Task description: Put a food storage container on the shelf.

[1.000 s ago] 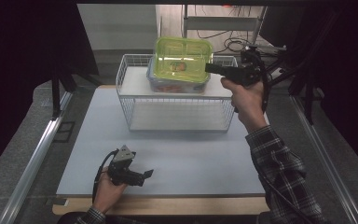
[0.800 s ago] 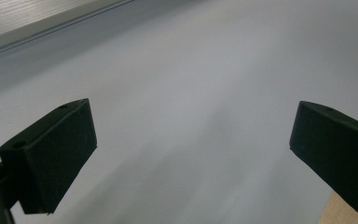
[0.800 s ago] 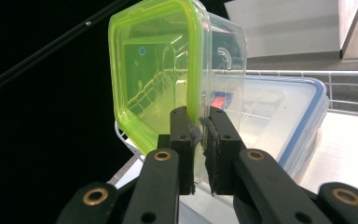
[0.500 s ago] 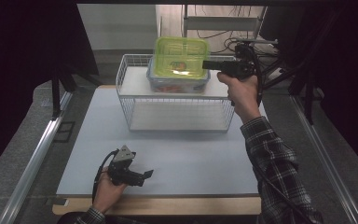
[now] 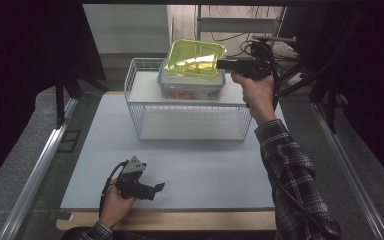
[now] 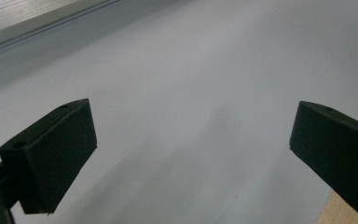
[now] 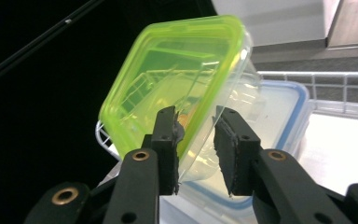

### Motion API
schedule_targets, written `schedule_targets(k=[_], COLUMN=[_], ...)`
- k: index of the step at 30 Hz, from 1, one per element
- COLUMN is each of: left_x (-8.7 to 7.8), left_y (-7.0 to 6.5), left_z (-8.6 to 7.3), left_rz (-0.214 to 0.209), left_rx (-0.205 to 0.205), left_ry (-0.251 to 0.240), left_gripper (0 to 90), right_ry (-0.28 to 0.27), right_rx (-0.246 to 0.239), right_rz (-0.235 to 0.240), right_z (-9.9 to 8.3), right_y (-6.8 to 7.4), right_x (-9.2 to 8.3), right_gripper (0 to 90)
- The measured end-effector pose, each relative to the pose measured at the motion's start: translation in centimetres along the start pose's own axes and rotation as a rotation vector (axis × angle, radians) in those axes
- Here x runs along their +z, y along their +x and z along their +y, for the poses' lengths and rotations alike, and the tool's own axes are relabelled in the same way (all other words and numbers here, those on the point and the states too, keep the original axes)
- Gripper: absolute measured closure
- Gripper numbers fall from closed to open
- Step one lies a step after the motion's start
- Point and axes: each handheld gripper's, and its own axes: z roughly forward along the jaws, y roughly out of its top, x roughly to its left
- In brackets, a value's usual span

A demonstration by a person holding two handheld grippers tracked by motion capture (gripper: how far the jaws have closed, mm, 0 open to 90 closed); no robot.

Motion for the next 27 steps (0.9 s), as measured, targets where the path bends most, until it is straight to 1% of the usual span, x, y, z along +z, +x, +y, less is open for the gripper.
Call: schedule_targets(k=[2, 7, 12, 15, 20, 27], left_x=[0.0, 0.1, 0.1, 0.1, 0.1, 0.2], left_y=[0.0, 0.0, 0.0, 0.0, 0.1, 0.1], left_z=[0.0, 0.0, 0.0, 0.0, 0.0, 0.0], left_rz=[0.000, -0.003, -0.006, -0.007, -0.008, -0.008], left_rx=[0.000, 0.003, 0.002, 0.003, 0.003, 0.003], left_ry=[0.001, 0.005, 0.007, 0.009, 0.011, 0.012], left_gripper=[0.5, 0.5, 0.5, 0.5, 0.5, 0.6], right_ry=[0.004, 0.009, 0.015, 0.023, 0.035, 0.071], right_rx=[-0.014, -0.025, -0.043, -0.060, -0.060, -0.072], right_rz=[-0.029, -0.079, -0.116, -0.140, -0.127, -0.105], right_z=[0.2, 0.7, 0.9, 1.1, 1.2, 1.2], right_y=[0.0, -0.2, -0.3, -0.2, -0.1, 0.2], right_x=[0.2, 0.7, 1.6, 2.1, 2.5, 2.3], right_gripper=[69.7, 66.9, 61.2, 61.2, 62.6, 62.8])
